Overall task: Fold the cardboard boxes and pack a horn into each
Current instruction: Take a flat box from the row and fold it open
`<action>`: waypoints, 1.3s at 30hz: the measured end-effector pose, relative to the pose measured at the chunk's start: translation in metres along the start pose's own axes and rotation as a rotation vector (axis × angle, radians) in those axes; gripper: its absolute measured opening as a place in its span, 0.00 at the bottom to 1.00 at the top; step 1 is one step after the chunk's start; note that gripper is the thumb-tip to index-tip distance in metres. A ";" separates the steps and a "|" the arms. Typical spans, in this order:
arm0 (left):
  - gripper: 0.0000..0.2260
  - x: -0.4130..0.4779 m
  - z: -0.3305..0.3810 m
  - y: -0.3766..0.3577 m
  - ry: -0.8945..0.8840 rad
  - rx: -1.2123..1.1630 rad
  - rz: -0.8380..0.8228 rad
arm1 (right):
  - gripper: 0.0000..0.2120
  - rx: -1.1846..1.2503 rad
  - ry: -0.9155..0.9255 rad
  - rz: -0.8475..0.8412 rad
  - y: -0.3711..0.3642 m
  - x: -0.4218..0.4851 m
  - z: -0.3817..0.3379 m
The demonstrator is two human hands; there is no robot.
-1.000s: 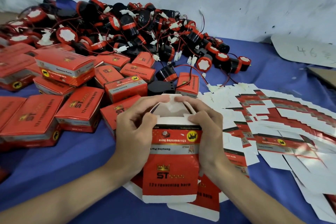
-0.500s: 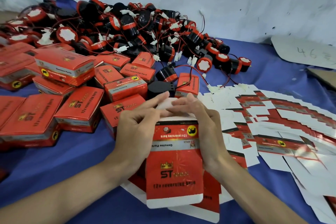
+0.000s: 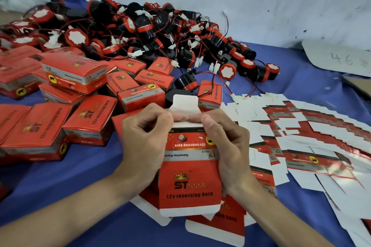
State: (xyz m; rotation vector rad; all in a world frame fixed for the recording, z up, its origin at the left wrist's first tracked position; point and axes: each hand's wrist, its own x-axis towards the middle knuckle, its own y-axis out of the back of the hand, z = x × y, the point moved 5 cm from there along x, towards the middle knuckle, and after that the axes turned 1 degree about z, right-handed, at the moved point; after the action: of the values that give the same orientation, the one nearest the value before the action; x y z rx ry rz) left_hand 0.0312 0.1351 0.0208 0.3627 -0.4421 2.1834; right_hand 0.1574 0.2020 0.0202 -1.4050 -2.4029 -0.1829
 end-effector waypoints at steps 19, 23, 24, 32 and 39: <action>0.12 0.003 -0.001 -0.001 0.026 0.094 -0.150 | 0.10 -0.202 0.124 -0.006 -0.001 0.001 -0.006; 0.12 -0.003 -0.003 -0.008 0.021 0.063 -0.207 | 0.09 -0.102 0.170 0.014 0.004 0.005 -0.012; 0.12 -0.003 -0.002 -0.009 0.017 0.031 -0.203 | 0.11 -0.063 0.168 0.016 0.005 0.005 -0.012; 0.08 -0.002 0.004 -0.008 -0.088 0.094 -0.246 | 0.08 -0.116 0.201 -0.001 0.002 0.001 -0.010; 0.12 -0.005 -0.001 -0.010 -0.122 0.128 -0.302 | 0.11 -0.198 0.194 -0.034 0.002 -0.001 -0.005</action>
State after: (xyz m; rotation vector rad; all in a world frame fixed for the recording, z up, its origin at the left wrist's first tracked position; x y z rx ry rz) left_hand 0.0423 0.1375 0.0197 0.5966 -0.2927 1.9052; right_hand 0.1604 0.2008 0.0244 -1.3586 -2.2993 -0.5530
